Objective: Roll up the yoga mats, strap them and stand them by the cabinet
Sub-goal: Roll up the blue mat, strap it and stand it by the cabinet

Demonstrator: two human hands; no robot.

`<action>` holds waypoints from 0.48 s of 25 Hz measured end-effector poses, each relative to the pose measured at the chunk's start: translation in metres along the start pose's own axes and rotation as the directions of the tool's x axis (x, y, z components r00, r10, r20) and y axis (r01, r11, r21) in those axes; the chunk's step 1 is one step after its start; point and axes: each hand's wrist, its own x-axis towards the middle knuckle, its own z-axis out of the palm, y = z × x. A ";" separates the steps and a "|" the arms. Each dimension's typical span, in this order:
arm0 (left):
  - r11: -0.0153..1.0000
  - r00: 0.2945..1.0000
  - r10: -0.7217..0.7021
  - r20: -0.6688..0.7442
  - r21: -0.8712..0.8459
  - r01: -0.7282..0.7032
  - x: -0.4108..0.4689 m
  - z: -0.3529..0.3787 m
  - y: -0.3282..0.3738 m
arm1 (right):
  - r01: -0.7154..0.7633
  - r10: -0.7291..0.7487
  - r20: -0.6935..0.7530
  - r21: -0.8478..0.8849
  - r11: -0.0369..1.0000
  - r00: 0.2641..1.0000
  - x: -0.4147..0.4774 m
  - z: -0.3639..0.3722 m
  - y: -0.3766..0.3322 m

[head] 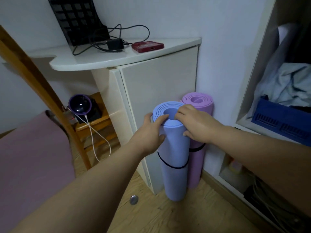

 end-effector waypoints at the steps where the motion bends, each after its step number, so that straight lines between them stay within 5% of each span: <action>1: 1.000 1.000 0.002 0.009 0.001 -0.002 0.006 0.004 -0.001 | -0.008 0.008 0.005 -0.004 1.000 1.000 0.003 0.005 0.003; 5: 0.998 0.992 -0.036 0.120 0.055 0.030 0.017 0.017 -0.004 | -0.044 0.044 0.049 -0.001 0.999 0.998 0.008 0.024 0.004; 12: 0.995 0.989 -0.041 0.142 0.099 0.027 0.020 0.022 -0.004 | -0.148 0.141 -0.085 -0.087 0.985 0.986 0.011 0.028 0.000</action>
